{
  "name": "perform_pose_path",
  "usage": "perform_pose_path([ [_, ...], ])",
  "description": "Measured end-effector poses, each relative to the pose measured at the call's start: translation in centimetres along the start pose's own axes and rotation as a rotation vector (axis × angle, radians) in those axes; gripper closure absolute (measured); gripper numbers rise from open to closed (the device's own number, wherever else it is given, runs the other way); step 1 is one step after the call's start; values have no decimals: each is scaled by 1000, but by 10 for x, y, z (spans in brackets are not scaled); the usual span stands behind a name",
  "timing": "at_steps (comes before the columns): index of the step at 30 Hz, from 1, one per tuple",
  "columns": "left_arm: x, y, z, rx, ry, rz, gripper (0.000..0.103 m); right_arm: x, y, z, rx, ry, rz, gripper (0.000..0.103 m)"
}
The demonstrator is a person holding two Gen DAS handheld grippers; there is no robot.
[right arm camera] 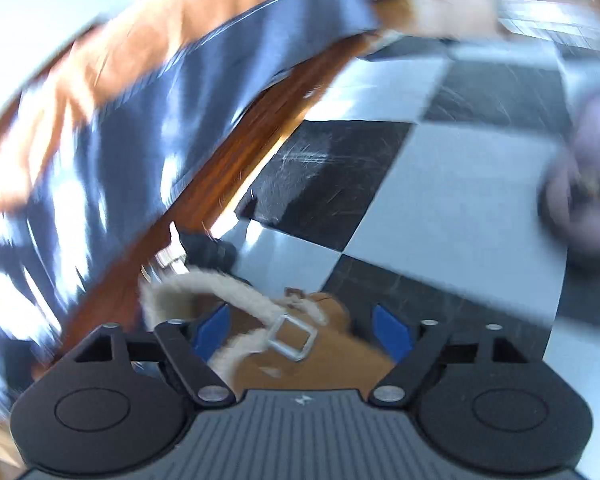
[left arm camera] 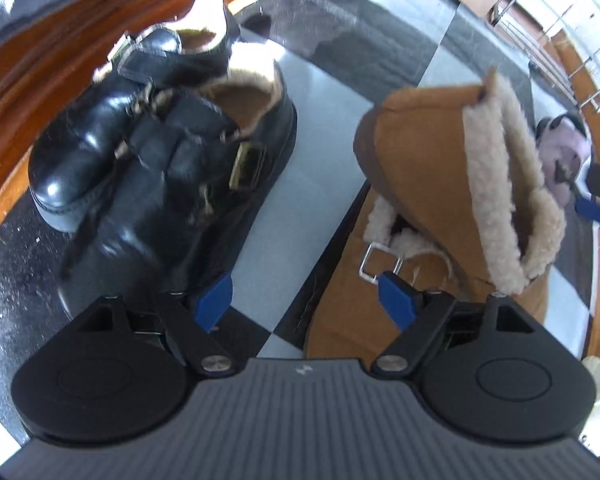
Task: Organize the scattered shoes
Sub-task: 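Grasp the brown slipper by its heel with the right tool and lift it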
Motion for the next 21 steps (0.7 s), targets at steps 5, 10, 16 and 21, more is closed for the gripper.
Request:
perform_pose_path([
  [5,-1,5,0,5,-24,34,23,4,60,8,133,-134,156,30],
  [10,-4,2,5,10,-38,39,23,9,54,-21,111,206,92,74],
  [16,0,3,20,-19,-94,74,23,-17,14,-75,226,778,11,79],
  [21,6,4,20,0,-89,53,23,-33,-1,-67,64,667,58,79],
])
Point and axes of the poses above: each gripper's, at about its wrist camera, not at the fingertips, and y roughly the way its jaws point, z to its left, x to its top, the point moved 1 cm from there along y, roughly the way its jaws point, and after that the axes turned 3 degrees about -y, right-handed, at the moved point
